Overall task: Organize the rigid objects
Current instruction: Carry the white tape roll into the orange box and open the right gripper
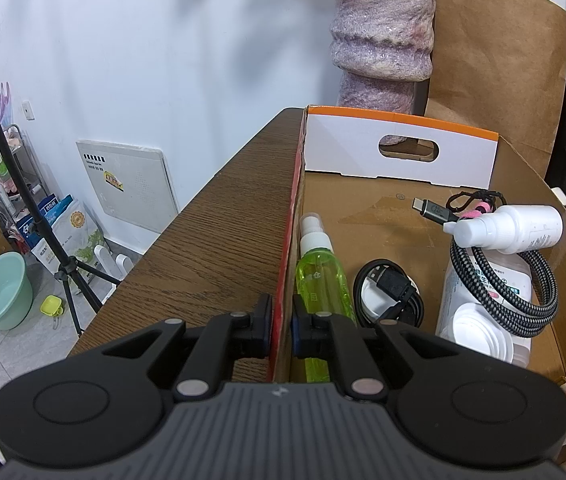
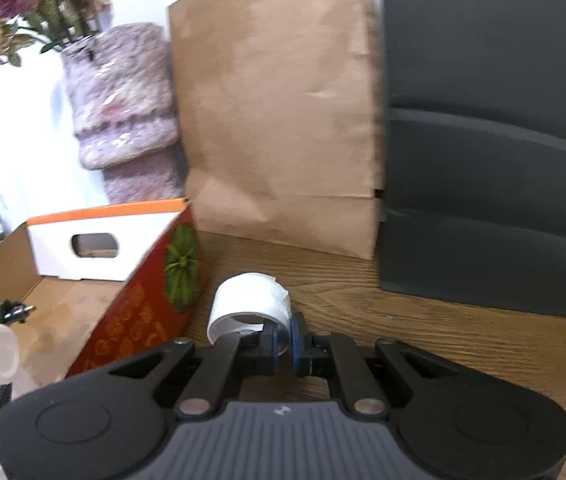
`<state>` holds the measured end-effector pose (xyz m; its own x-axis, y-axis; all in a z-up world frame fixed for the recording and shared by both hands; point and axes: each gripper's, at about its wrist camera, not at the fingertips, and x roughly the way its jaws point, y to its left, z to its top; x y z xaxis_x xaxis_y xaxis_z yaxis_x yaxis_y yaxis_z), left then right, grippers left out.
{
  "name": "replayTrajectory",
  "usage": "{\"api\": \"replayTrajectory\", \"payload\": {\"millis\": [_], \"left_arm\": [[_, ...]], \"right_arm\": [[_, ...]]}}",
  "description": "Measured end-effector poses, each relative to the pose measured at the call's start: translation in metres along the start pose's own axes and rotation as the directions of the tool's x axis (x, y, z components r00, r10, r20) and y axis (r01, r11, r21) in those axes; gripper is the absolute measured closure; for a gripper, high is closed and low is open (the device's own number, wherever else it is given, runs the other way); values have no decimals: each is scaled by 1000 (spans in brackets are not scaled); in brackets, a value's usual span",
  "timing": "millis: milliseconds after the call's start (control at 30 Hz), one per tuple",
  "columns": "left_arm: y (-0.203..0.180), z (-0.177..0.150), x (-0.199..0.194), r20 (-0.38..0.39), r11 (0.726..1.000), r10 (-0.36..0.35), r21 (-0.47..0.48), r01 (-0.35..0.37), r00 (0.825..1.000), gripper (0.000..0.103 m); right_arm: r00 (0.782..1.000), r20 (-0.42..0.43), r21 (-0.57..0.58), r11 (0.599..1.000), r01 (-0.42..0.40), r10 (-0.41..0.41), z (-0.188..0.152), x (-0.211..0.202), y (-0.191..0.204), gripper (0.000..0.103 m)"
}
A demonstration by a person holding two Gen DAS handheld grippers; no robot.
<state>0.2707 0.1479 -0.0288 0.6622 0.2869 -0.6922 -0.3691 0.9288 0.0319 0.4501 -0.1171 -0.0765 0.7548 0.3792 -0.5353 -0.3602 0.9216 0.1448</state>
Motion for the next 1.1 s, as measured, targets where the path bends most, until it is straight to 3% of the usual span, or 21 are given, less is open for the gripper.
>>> {"api": "replayTrajectory", "payload": {"millis": [267, 367, 567, 800, 1033, 1100], "left_arm": [[0, 0, 0, 0, 1000, 1, 0, -1, 1000, 93], [0, 0, 0, 0, 1000, 1, 1, -1, 1000, 93], [0, 0, 0, 0, 1000, 1, 1, -1, 1000, 93], [0, 0, 0, 1, 1000, 1, 1, -1, 1000, 93], [0, 0, 0, 1, 1000, 0, 1, 0, 1000, 93], [0, 0, 0, 1, 1000, 1, 1, -1, 1000, 93]], "right_arm": [[994, 45, 28, 995, 93, -95, 3, -23, -8, 97], [992, 86, 19, 995, 94, -95, 9, -39, -1, 97], [987, 155, -35, 999, -28, 33, 21, -79, 39, 97], [970, 138, -161, 971, -177, 200, 17, -113, 98, 97], [965, 76, -195, 953, -232, 250, 9, -114, 126, 97], [967, 65, -203, 952, -227, 245, 7, -111, 128, 93]]}}
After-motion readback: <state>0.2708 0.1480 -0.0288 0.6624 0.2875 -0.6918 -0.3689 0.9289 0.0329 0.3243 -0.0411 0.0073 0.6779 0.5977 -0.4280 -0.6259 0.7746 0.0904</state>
